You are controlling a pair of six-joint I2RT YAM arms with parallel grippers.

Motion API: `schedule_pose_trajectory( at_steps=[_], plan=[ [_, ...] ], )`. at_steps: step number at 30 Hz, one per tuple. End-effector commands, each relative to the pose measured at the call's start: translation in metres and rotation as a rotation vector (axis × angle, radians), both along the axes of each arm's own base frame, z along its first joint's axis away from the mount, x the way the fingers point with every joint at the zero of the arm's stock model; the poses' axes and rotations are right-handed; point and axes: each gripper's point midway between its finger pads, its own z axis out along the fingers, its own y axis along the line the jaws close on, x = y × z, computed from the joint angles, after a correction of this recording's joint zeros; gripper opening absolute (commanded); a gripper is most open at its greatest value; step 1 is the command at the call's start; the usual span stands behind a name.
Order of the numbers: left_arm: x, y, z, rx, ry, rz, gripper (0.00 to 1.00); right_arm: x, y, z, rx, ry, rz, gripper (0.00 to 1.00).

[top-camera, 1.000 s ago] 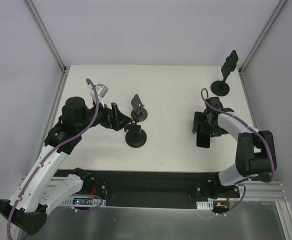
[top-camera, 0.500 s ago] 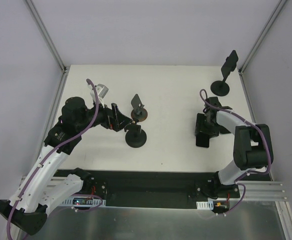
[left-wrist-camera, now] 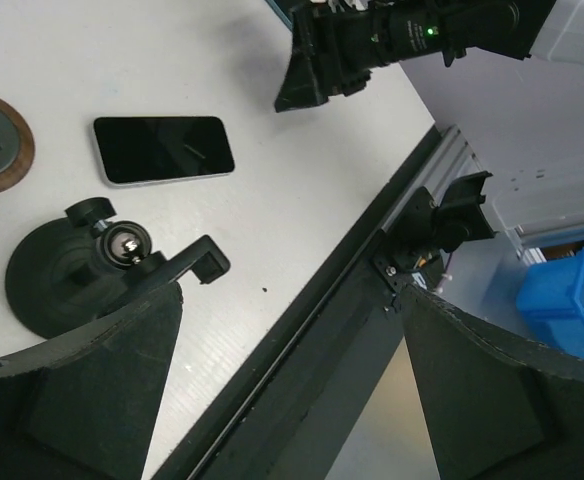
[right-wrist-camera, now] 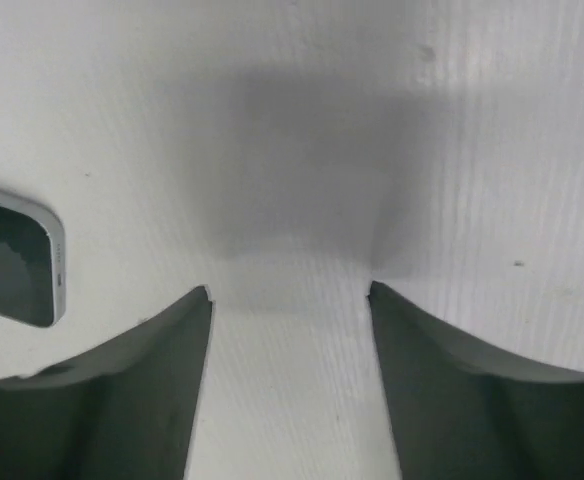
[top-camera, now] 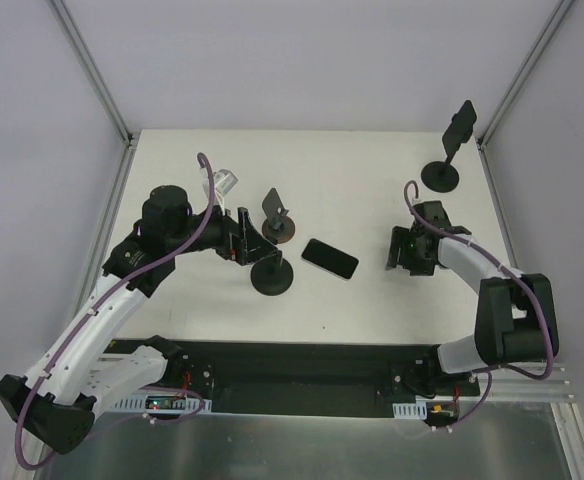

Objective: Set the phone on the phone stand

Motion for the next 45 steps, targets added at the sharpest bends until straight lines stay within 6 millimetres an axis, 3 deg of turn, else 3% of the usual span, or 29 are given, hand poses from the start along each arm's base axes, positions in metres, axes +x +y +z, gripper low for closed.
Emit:
schedule_pose_trajectory(
  at_steps=[1,2,3,5,6,10,14,20,27,32,40,43,45],
  plan=[
    [-0.010,-0.013,0.041,-0.082,-0.078,-0.066,0.88,0.024,0.040,0.042,0.105,-0.164,0.180,0.83],
    [-0.012,-0.013,0.041,-0.083,-0.079,-0.069,0.89,0.021,0.059,0.046,0.142,-0.159,0.268,0.90],
    [-0.013,-0.013,0.041,-0.085,-0.085,-0.071,0.89,0.029,0.081,0.068,0.214,-0.200,0.400,0.96],
    [-0.015,-0.012,0.040,-0.090,-0.097,-0.075,0.91,0.028,0.097,0.060,0.208,-0.137,0.499,0.97],
    [-0.017,-0.011,0.042,-0.094,-0.108,-0.075,0.91,0.042,0.102,0.061,0.174,-0.144,0.568,0.97],
    [-0.024,-0.007,0.044,-0.098,-0.145,-0.085,0.93,0.054,0.134,0.058,0.134,-0.166,0.753,0.97],
    [-0.034,-0.004,0.046,-0.101,-0.187,-0.112,0.95,0.054,0.166,0.051,0.086,-0.181,0.948,0.97],
    [-0.041,-0.003,0.042,-0.094,-0.223,-0.150,0.96,0.059,0.197,0.043,0.096,-0.204,1.108,0.97],
    [-0.043,-0.004,0.043,-0.092,-0.240,-0.167,0.96,0.057,0.208,0.006,0.001,-0.097,1.164,0.97],
    [-0.043,-0.004,0.043,-0.093,-0.240,-0.172,0.96,0.053,0.214,-0.003,-0.028,-0.057,1.156,0.97],
    [-0.045,-0.003,0.046,-0.101,-0.239,-0.163,0.96,0.041,0.193,-0.022,-0.179,0.021,1.069,0.99],
    [-0.046,-0.002,0.048,-0.106,-0.240,-0.160,0.96,0.034,0.189,-0.025,-0.221,0.036,1.040,0.96],
    [-0.046,-0.002,0.049,-0.108,-0.243,-0.158,0.96,0.033,0.184,-0.023,-0.233,0.030,1.020,0.88]
  ],
)
